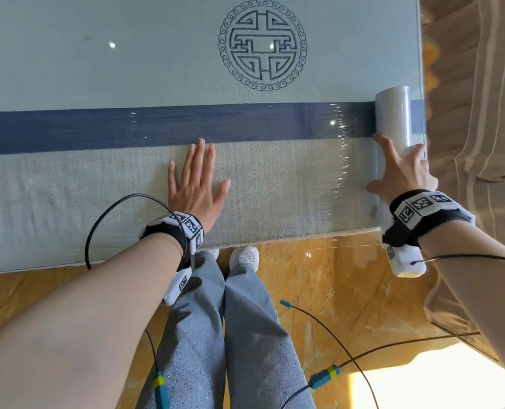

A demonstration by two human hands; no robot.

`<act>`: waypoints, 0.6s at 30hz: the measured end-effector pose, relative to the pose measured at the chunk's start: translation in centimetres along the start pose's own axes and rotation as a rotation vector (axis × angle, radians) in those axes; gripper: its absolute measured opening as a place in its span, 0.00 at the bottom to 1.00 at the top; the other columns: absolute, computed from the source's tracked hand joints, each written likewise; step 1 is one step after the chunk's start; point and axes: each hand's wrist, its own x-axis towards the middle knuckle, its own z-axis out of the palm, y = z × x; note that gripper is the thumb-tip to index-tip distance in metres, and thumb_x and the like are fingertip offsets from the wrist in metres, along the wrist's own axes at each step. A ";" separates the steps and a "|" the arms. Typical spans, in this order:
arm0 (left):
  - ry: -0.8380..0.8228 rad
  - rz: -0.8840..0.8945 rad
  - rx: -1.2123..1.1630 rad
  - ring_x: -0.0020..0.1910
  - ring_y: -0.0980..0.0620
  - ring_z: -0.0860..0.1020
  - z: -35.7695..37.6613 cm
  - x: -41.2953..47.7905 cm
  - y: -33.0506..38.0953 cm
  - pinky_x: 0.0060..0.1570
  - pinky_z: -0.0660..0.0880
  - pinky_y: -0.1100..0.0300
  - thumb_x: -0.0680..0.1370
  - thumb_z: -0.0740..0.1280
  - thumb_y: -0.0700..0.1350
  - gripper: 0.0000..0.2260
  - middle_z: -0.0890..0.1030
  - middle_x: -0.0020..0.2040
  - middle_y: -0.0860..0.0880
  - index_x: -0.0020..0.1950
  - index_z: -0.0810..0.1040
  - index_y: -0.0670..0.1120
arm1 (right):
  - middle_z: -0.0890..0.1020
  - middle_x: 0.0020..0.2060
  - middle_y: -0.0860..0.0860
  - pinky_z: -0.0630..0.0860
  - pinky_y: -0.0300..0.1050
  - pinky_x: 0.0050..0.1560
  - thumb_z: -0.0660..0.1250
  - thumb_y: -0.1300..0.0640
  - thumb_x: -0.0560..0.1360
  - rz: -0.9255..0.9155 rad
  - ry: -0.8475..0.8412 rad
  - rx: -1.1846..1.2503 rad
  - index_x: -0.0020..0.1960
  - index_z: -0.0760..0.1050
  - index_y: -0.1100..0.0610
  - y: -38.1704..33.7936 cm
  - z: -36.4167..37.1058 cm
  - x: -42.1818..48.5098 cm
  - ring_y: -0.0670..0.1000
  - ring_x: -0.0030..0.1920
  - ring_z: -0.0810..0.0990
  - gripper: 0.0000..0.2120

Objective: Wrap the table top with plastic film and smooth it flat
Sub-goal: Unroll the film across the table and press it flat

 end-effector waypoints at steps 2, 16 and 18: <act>0.020 -0.025 -0.005 0.78 0.53 0.41 -0.1 0.2 1.6 0.75 0.41 0.44 0.80 0.45 0.60 0.31 0.40 0.79 0.50 0.79 0.40 0.49 | 0.63 0.62 0.62 0.70 0.57 0.40 0.76 0.59 0.68 -0.008 0.007 -0.008 0.71 0.53 0.36 1.6 -1.2 1.2 0.66 0.50 0.73 0.44; 0.098 -0.133 -0.106 0.78 0.53 0.40 2.9 1.4 18.9 0.74 0.42 0.41 0.82 0.48 0.57 0.29 0.36 0.78 0.52 0.78 0.38 0.51 | 0.38 0.79 0.56 0.40 0.69 0.72 0.74 0.53 0.69 -0.212 0.121 -0.220 0.79 0.50 0.41 19.1 -2.3 9.8 0.61 0.79 0.40 0.47; 0.123 -0.055 -0.111 0.78 0.53 0.40 2.6 2.6 21.8 0.75 0.42 0.42 0.82 0.48 0.56 0.29 0.37 0.79 0.51 0.78 0.38 0.51 | 0.41 0.80 0.57 0.36 0.65 0.75 0.70 0.49 0.73 -0.300 0.206 -0.287 0.80 0.52 0.50 20.2 -2.1 10.4 0.57 0.80 0.39 0.42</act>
